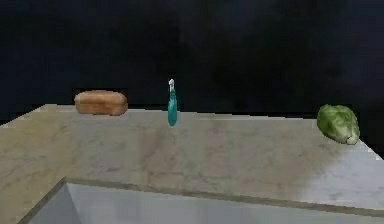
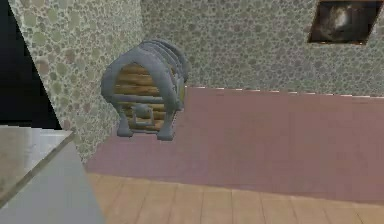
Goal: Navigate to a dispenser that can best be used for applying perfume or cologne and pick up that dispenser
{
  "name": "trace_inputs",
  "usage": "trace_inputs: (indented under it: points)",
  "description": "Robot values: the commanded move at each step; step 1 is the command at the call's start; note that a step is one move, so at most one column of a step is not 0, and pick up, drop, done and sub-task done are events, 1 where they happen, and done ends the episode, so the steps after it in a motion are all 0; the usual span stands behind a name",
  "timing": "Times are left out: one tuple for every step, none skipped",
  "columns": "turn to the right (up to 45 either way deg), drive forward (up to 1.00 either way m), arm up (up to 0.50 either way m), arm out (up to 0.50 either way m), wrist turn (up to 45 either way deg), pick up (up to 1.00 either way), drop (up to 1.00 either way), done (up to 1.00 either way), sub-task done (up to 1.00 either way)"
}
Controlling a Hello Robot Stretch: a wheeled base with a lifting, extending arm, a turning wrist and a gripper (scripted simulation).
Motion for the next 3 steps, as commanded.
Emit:
trace_inputs:
  points:
    - [45.0, 0.0, 0.0, 0.0, 0.0, 0.0, 0.0, 0.0, 0.0]
    - [6.0, 0.0, 0.0, 0.0, 0.0, 0.0, 0.0, 0.0, 0.0]
    - [0.0, 0.25, 0.0, 0.0, 0.0, 0.0, 0.0, 0.0, 0.0]
